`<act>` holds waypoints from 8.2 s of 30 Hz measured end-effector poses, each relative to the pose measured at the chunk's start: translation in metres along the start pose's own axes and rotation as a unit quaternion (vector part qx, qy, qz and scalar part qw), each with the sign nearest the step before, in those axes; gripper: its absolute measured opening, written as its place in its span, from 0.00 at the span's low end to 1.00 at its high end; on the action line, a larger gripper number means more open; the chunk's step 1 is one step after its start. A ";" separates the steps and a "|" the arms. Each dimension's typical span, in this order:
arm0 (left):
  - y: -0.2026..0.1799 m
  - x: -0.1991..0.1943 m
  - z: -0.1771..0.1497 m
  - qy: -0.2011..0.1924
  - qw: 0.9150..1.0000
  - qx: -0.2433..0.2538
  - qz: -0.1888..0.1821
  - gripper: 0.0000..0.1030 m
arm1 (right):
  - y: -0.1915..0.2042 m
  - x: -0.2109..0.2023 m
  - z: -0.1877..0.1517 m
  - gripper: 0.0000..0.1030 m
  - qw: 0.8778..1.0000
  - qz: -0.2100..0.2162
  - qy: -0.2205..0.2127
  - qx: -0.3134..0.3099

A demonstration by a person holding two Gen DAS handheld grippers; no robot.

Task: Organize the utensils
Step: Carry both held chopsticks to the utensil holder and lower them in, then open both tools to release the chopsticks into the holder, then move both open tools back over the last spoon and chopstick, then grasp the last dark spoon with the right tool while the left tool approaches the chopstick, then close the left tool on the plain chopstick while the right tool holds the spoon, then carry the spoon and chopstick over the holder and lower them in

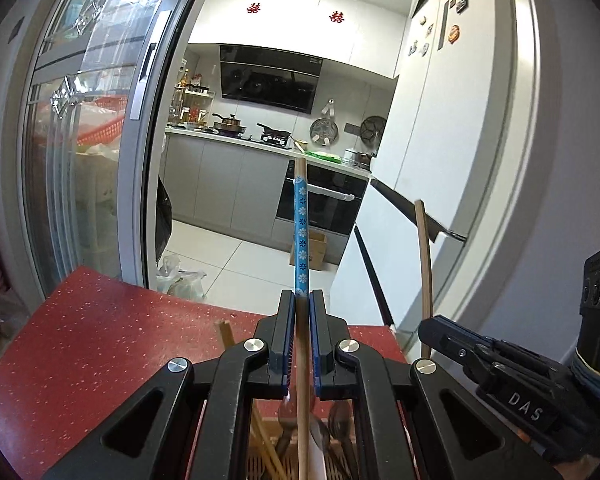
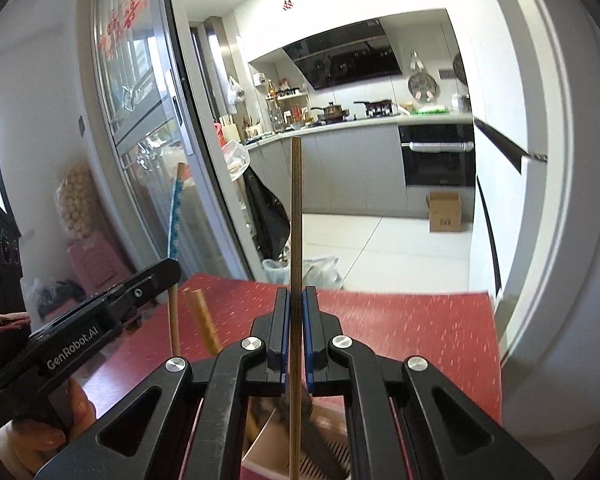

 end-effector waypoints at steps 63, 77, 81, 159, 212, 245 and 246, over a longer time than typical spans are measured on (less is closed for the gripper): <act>0.025 0.006 -0.068 0.068 0.994 0.044 0.073 0.36 | 0.001 -0.019 -0.083 0.41 0.998 -0.022 0.052 -0.002; 0.030 -0.070 -0.087 0.078 0.993 0.054 0.072 1.00 | 0.006 -0.062 -0.130 0.62 0.991 -0.001 0.112 0.077; 0.049 -0.093 -0.117 0.121 0.987 0.039 0.094 1.00 | 0.013 -0.068 -0.153 0.70 0.982 0.014 0.150 0.115; 0.102 -0.139 -0.268 0.350 0.925 0.060 0.135 0.99 | 0.135 -0.077 -0.285 0.12 0.925 0.021 0.361 0.114; 0.042 -0.181 -0.182 0.202 0.978 0.030 0.034 0.34 | 0.066 -0.129 -0.227 0.12 0.959 0.065 0.237 0.142; 0.017 -0.149 -0.074 0.107 0.994 0.014 -0.014 0.33 | 0.033 -0.110 -0.129 0.12 0.981 0.054 0.155 0.101; 0.016 -0.147 -0.071 0.105 0.994 0.016 -0.013 0.33 | 0.031 -0.108 -0.125 0.12 0.982 0.053 0.153 0.101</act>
Point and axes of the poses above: each gripper's, at about its wrist camera, not at the fingertips, and x roughly the way its jaws point, y to its left, z to its top, the point moved 2 cm from there along x, roughly the way its jaws point, and after that the axes turned 9 degrees about -x, right-handed, at the moved point
